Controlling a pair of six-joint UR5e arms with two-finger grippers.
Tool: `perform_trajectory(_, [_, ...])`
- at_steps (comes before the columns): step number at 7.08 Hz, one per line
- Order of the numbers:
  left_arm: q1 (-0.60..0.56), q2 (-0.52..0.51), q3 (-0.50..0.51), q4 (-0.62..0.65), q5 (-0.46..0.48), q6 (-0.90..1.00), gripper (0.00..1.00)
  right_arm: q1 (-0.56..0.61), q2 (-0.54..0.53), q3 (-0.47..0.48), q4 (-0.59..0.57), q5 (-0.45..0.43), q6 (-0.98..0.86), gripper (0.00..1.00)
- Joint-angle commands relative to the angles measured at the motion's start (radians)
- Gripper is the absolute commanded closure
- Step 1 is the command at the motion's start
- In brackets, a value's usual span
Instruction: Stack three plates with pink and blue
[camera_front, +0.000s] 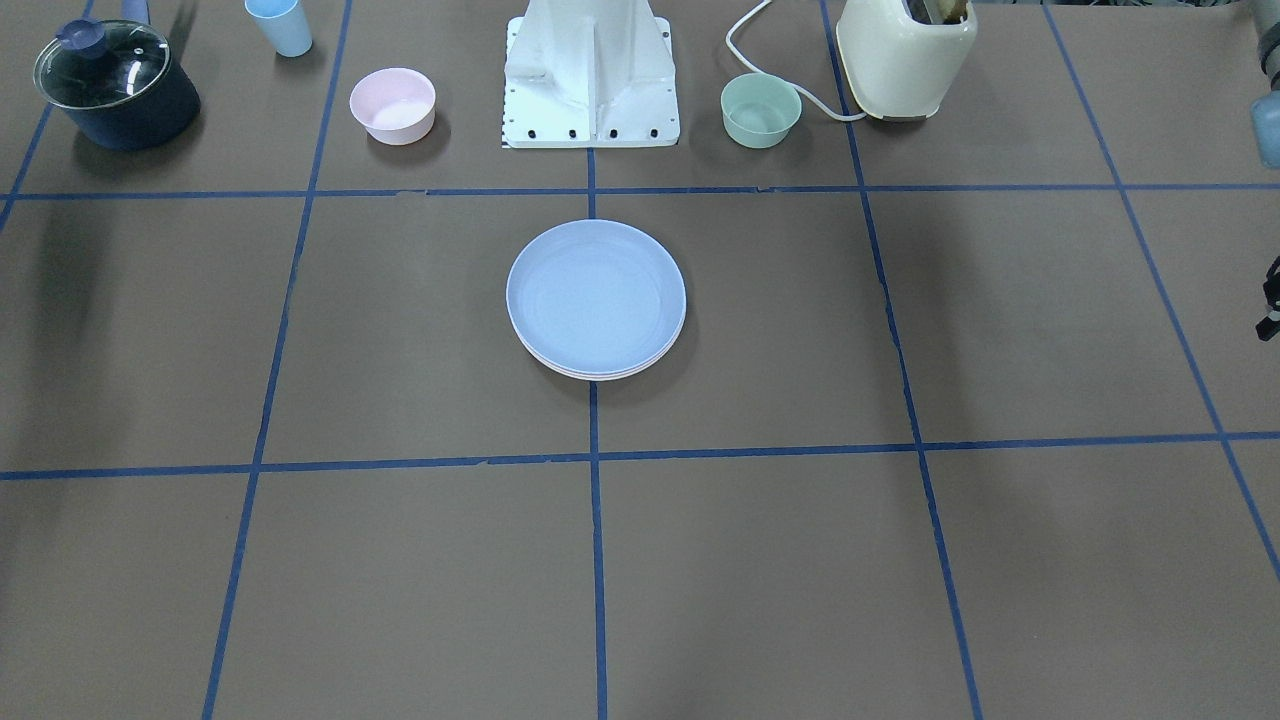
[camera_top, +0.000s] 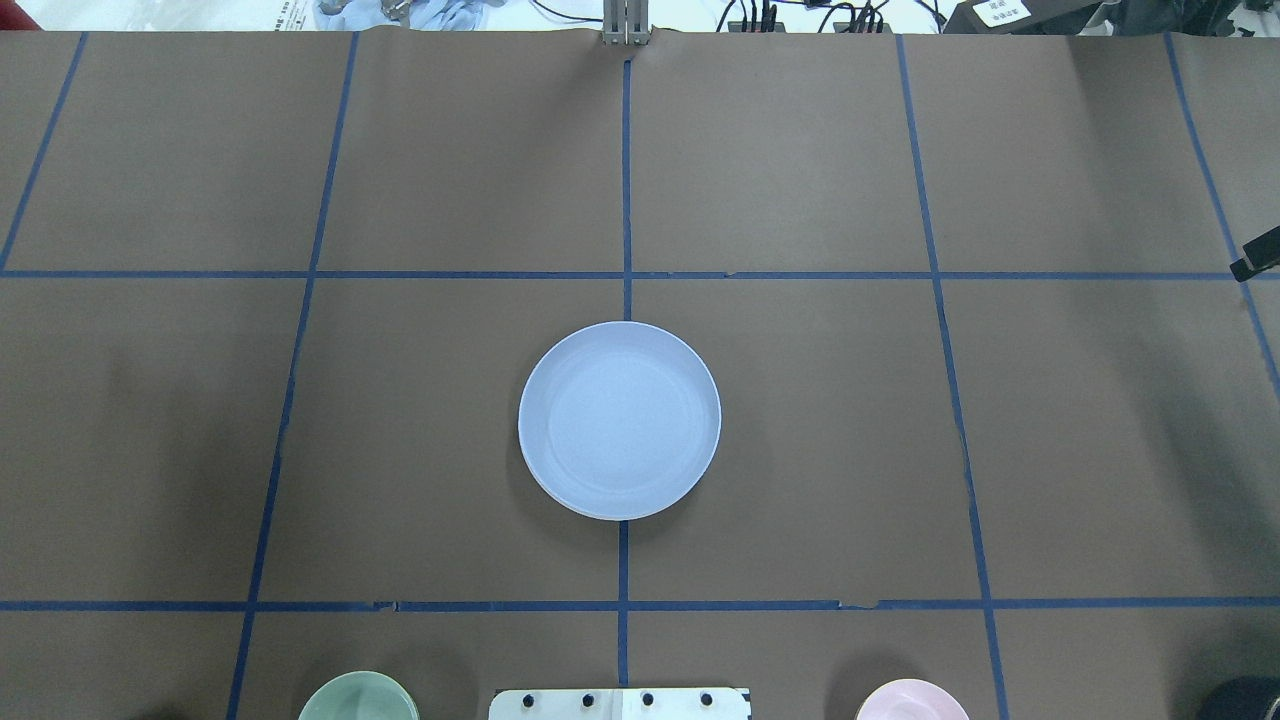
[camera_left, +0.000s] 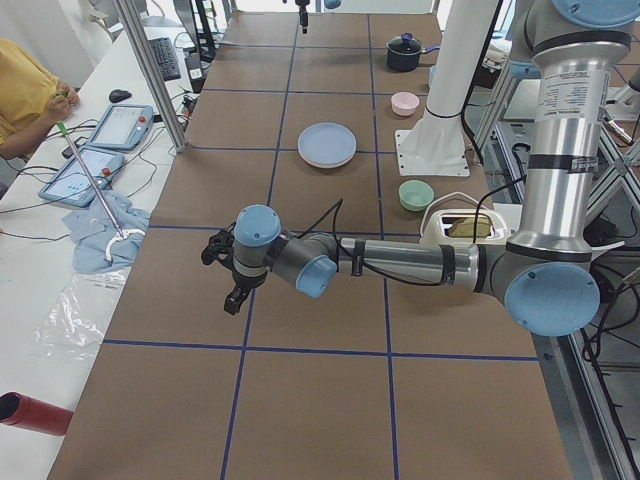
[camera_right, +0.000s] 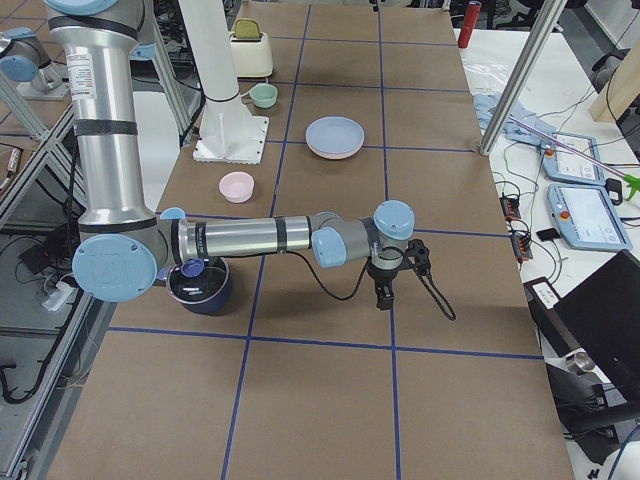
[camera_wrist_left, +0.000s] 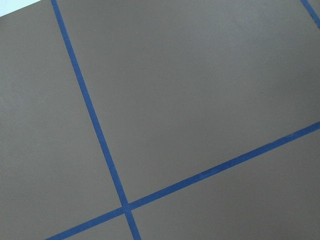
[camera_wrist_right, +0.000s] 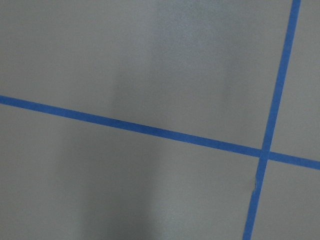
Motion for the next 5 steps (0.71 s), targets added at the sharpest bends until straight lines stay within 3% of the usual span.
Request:
perform_trajectory(1, [-0.011,0.014,-0.018,-0.005,0.002,0.003,0.01,0.000,-0.004,-0.005,0.001,-0.001,-0.003,0.00])
perform_trajectory(5, [-0.011,0.025,-0.034,-0.001,0.000,-0.004,0.00,0.000,0.010,-0.025,0.001,0.010,0.000,0.00])
